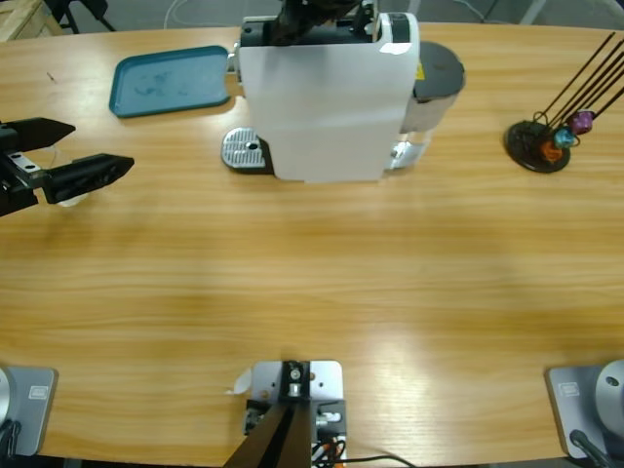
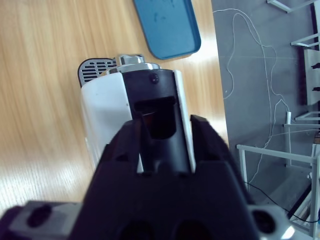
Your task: Pour coffee
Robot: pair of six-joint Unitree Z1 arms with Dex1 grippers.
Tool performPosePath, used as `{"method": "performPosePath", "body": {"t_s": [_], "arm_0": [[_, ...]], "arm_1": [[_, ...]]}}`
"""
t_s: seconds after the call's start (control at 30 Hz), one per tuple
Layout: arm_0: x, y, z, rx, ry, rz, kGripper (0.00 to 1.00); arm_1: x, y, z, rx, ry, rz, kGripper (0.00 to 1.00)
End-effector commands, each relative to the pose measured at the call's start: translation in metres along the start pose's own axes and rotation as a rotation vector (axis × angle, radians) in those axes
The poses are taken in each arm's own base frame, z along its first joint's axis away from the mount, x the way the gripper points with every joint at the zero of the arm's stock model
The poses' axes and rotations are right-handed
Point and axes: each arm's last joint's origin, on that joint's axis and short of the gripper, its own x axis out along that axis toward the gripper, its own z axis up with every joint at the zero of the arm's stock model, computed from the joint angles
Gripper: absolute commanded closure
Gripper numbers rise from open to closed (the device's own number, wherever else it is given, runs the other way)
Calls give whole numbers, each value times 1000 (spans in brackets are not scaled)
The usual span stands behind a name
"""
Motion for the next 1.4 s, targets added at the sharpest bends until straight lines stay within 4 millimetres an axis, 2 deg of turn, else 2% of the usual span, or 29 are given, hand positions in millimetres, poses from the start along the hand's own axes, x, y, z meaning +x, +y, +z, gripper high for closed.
{"method": "performPosePath", "body": {"t_s": [0.03,0.07,0.1,0.13,0.17,0.3,0.47,0.53,0.63,0.7,0.8,0.83,0.93,1.03,1.13,1.3,1.4], "arm_0": [[6,-1,-13,1,42,5,0],[6,-1,-12,0,39,4,0],[6,-1,-12,-1,36,4,0],[6,-1,-11,-2,31,3,0],[6,-1,-10,-3,29,3,0],[5,-1,-8,-8,16,-1,0],[0,-1,-7,-26,-5,-15,0],[-2,0,-7,-31,-14,-16,0],[-3,0,-7,-50,-13,-13,0],[-3,0,-7,-50,-5,-10,0],[-6,1,-8,-50,-2,-13,0],[-7,1,-8,-51,-6,-14,0],[-8,2,-7,-51,-10,-14,0],[-7,2,-9,-52,1,-15,0],[-6,2,-13,-54,11,-13,0],[-3,1,-14,-53,26,-11,0],[-4,1,-13,-57,21,-12,0]], "arm_1": [[-29,7,16,12,-115,-9,352],[-36,8,17,30,-140,5,482],[-43,10,18,52,-167,27,652],[-52,11,19,74,-194,42,913],[-58,16,16,92,-193,55,1000],[-87,37,-9,253,-159,47,1000],[-107,55,-41,362,-81,-32,1000],[-118,58,-55,481,-85,-103,1000],[-127,60,-70,749,-70,-190,1000],[-121,53,-77,883,-53,-273,1000],[-109,26,-90,1187,-126,-391,1000],[-102,14,-89,1272,-171,-410,1000],[-83,-7,-75,1384,-239,-425,1000],[-71,-15,-64,1420,-276,-401,1000],[-64,-8,-49,1427,-304,-327,1000],[-53,17,-26,1388,-281,-226,1000],[-44,15,-18,1383,-291,-204,1000]]}}
